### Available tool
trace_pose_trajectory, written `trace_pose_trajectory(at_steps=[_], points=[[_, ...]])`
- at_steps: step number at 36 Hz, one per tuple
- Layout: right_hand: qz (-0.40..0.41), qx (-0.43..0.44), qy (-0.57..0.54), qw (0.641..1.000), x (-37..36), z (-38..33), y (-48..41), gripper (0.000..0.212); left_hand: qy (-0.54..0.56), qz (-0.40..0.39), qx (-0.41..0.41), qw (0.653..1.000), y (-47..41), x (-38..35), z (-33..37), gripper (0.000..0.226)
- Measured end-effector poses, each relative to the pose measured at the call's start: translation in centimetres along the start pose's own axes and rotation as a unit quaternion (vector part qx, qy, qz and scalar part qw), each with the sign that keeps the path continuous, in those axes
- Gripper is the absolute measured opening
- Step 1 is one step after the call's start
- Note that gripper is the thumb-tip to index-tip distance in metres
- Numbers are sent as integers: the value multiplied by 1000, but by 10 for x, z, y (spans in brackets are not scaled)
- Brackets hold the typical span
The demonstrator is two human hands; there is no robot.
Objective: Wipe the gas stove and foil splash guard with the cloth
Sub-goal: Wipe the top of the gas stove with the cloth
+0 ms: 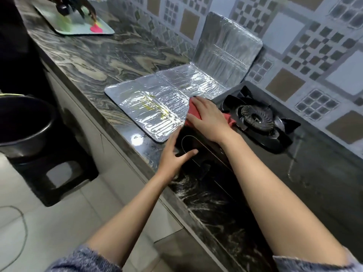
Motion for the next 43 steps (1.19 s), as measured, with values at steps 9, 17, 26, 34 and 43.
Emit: trace_pose_trajectory(at_steps=[9, 17, 26, 34, 43], points=[[-20, 166, 77, 983, -10, -14, 13, 56, 38, -18, 34, 999, 1, -1, -4, 103], [16, 122, 90, 988, -5, 2, 65, 68, 43, -20, 25, 999, 1, -2, -3, 72], [150, 30, 139, 978, 5, 29, 146, 68, 48, -29, 32, 998, 1, -2, -9, 82], [215, -56, 157, 962, 12, 46, 209, 71, 50, -42, 23, 998, 4, 2, -1, 79], [276, -126, 167, 938, 20, 64, 269, 78, 35, -59, 24, 997, 3, 7, 3, 78]])
Point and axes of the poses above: each hand's wrist, its own y-axis away from the middle knuckle, its own x-axis out of the back of the hand, z = x × y, the point moved 4 cm from there along -y, towards the middle knuckle, and after that the axes turned 13 degrees about -y, right-handed, at the moved point
